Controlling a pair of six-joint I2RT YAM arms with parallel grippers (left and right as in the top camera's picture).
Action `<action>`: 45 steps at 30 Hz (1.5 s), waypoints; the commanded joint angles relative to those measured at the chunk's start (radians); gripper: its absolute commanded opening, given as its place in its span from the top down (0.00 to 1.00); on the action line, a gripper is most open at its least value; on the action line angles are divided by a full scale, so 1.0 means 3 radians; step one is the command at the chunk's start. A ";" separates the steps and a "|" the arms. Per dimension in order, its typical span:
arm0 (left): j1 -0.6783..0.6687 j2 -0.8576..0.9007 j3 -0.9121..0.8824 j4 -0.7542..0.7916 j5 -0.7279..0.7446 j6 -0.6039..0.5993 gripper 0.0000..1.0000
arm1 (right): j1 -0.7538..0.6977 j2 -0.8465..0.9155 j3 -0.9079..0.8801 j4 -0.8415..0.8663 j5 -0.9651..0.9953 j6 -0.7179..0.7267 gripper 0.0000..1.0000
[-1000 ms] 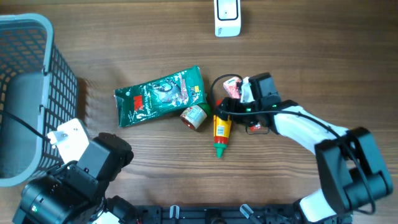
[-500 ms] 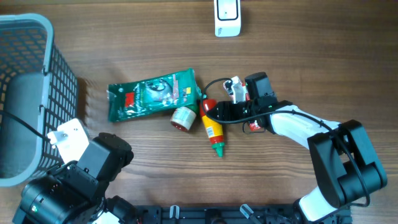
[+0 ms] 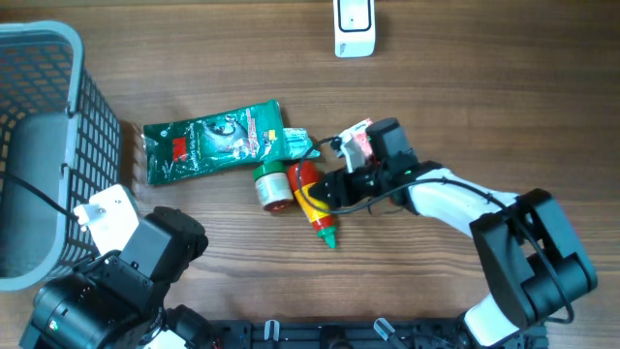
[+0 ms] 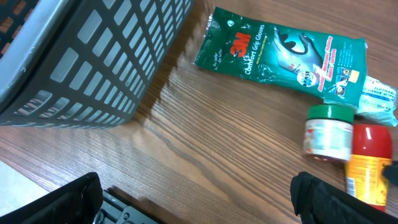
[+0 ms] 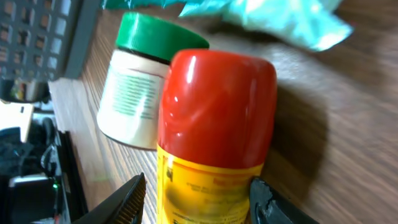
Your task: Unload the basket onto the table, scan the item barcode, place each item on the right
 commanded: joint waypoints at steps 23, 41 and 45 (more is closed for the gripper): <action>0.0028 -0.0005 -0.0011 -0.0003 -0.0057 -0.0067 0.00 | 0.0436 0.0159 0.0523 -0.0474 0.1105 0.0195 0.28; 0.0028 -0.0005 -0.0011 -0.0001 -0.0057 -0.0069 0.00 | 0.0450 0.0638 0.0916 -0.0668 0.0674 0.0369 0.61; 0.0028 -0.0005 -0.0011 -0.0003 -0.0057 -0.0067 0.00 | 0.0219 0.0314 0.0979 -0.1008 0.0108 0.0365 0.66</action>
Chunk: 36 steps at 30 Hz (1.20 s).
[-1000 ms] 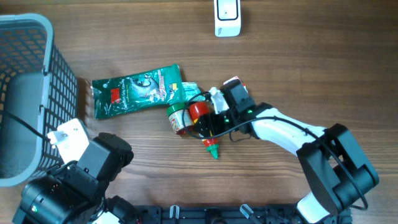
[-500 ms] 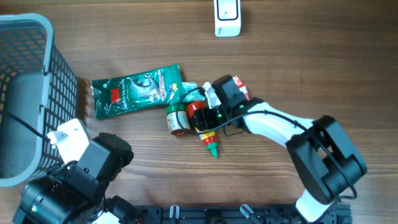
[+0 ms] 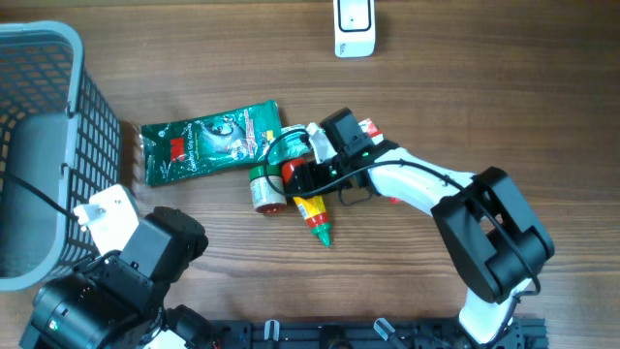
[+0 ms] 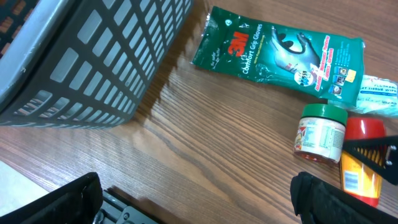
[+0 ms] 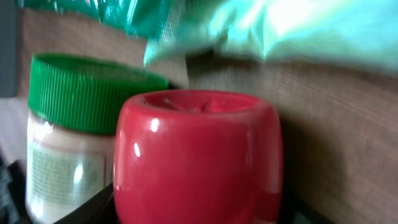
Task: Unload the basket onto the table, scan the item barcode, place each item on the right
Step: 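Raise the sauce bottle upward with the right gripper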
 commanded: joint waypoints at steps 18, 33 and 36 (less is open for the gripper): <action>0.0028 -0.0005 -0.0011 -0.0003 -0.0056 -0.0067 0.00 | -0.0802 -0.1993 0.0058 -0.0964 -0.2501 0.0451 0.69; 0.0028 -0.0005 -0.0011 -0.0003 -0.0056 -0.0067 0.00 | -0.0802 -0.1995 0.0057 -0.0940 -0.3346 0.0649 0.74; 0.0028 -0.0005 -0.0011 -0.0003 -0.0056 -0.0067 0.00 | -0.0802 -0.1995 0.0057 -0.0937 -0.3330 0.0615 0.74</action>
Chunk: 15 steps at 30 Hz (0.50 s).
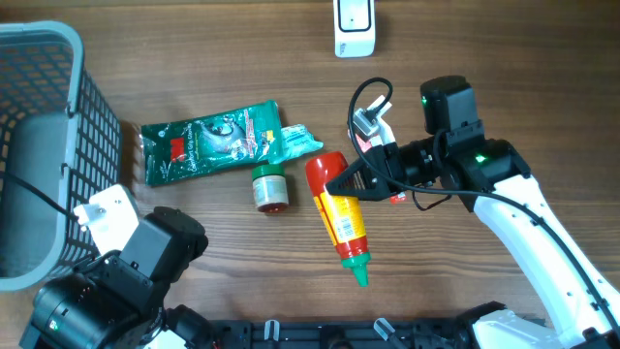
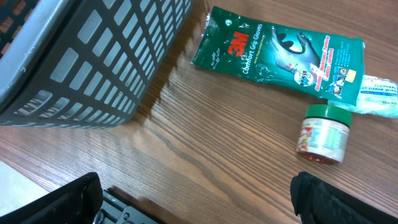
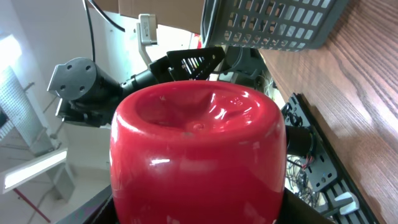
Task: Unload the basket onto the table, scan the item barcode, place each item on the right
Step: 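Raise the sauce bottle upward with the right gripper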
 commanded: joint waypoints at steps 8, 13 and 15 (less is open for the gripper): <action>0.0028 -0.0005 -0.0011 -0.0003 -0.0057 -0.0067 0.00 | 0.0004 -0.0065 0.0058 0.0023 0.0430 -0.0352 0.73; 0.0028 -0.0005 -0.0011 -0.0003 -0.0057 -0.0067 0.00 | 0.0004 -0.0065 0.0058 0.0032 0.0982 -0.0369 0.70; 0.0028 -0.0005 -0.0011 -0.0001 -0.0057 -0.0067 0.00 | 0.0004 -0.0065 0.0058 0.0034 0.1091 -0.0429 0.71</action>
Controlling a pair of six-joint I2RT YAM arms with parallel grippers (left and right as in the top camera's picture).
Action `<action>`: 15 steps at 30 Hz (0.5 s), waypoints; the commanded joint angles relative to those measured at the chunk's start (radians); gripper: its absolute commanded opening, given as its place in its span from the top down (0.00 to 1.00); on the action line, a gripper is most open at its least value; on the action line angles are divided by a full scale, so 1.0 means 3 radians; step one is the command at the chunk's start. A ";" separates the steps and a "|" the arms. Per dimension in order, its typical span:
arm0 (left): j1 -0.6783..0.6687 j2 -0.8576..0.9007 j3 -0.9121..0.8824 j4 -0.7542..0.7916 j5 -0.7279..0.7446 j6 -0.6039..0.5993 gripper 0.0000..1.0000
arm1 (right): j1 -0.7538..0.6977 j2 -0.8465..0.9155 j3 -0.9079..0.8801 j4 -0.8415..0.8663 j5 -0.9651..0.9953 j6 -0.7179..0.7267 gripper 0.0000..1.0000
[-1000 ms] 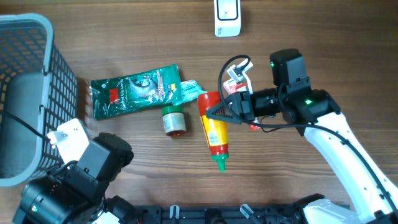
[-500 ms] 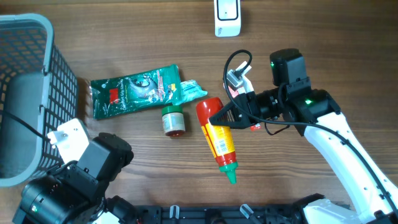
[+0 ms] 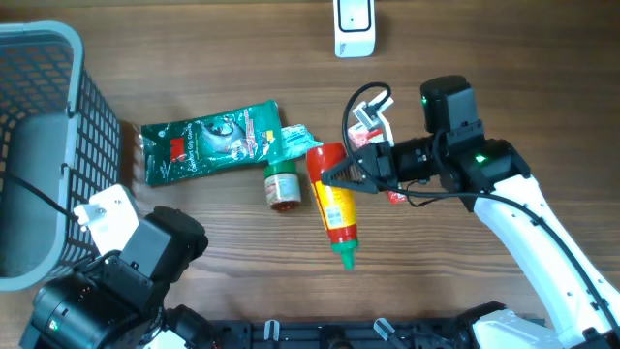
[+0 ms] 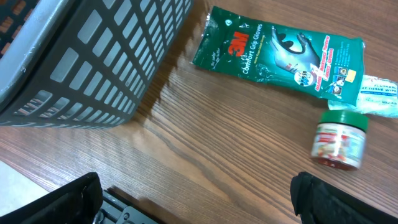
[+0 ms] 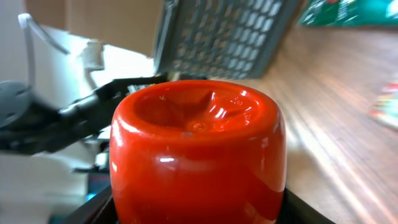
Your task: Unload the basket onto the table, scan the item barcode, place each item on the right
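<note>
A red sauce bottle with a yellow label and green nozzle hangs above the table, my right gripper shut on its red body. Its red base fills the right wrist view. A white barcode scanner stands at the far edge of the table. My left gripper stays low at the near left, open and holding nothing. No barcode shows on the bottle from these views.
A small green-lidded jar lies left of the bottle. A green glove packet and a teal pouch lie behind it. A grey mesh basket stands at the left edge. A small red-white item lies under the right arm.
The held bottle has shifted slightly left and away, its nozzle now nearer the jar. The green-lidded jar has moved to the right and looks blurred in the left wrist view.
My right gripper first lay open around the red bottle on the table beside the jar. Then it was closer in on the bottle's red end. Later it held the bottle lifted and clear of the jar, and it still holds it now.
</note>
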 commanded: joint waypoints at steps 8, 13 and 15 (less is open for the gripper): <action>0.0028 -0.0005 -0.0011 -0.0001 -0.0057 -0.0067 0.00 | 0.0004 -0.0065 0.0058 0.0015 0.0919 -0.0205 0.74; 0.0028 -0.0005 -0.0011 -0.0001 -0.0057 -0.0067 0.00 | 0.0004 -0.0065 0.0058 -0.0024 0.1825 -0.0289 0.74; 0.0028 -0.0005 -0.0011 -0.0003 -0.0057 -0.0067 0.00 | 0.0004 -0.0065 0.0058 -0.0004 0.2258 -0.0290 0.75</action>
